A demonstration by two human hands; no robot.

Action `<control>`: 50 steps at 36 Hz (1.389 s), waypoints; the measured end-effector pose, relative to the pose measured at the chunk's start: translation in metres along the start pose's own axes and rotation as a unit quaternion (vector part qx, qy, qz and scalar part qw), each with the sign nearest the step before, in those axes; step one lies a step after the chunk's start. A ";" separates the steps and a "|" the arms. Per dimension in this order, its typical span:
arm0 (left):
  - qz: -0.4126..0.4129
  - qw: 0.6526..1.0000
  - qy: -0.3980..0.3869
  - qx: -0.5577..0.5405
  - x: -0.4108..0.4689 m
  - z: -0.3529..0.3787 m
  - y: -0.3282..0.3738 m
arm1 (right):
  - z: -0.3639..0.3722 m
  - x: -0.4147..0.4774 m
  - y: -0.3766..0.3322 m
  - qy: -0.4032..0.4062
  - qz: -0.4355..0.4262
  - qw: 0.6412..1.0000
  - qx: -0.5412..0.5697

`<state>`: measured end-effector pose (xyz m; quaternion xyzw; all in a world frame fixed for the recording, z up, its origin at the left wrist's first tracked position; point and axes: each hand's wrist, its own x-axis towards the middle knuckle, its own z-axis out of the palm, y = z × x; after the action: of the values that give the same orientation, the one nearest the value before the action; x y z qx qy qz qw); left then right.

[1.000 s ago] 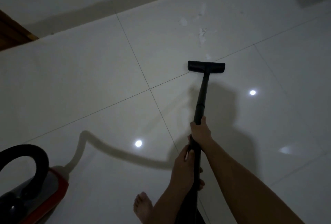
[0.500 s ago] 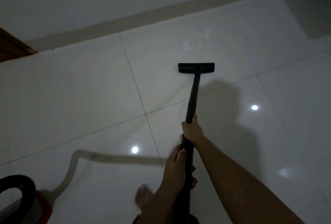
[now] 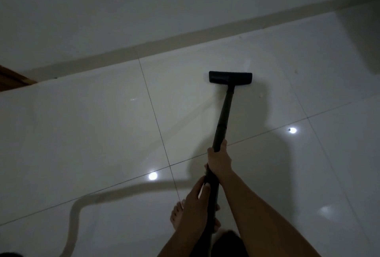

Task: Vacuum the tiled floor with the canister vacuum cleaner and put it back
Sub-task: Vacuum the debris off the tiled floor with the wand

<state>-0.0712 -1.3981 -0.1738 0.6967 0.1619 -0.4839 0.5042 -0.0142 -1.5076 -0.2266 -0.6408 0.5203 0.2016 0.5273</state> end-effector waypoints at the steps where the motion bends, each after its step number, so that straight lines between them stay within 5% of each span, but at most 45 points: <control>1: -0.003 1.000 0.002 0.011 0.005 0.000 0.003 | 0.000 0.005 -0.003 0.005 0.004 1.000 0.004; 35: 0.005 0.984 -0.019 -0.178 0.106 0.083 0.178 | -0.106 0.139 -0.146 -0.041 -0.006 0.997 -0.071; 50: 0.024 0.993 -0.013 -0.113 0.049 0.047 0.135 | -0.068 0.073 -0.102 -0.002 -0.044 0.997 -0.056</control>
<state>0.0249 -1.5110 -0.1425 0.6327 0.1916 -0.4595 0.5932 0.0836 -1.6115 -0.2134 -0.6910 0.4785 0.2084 0.5001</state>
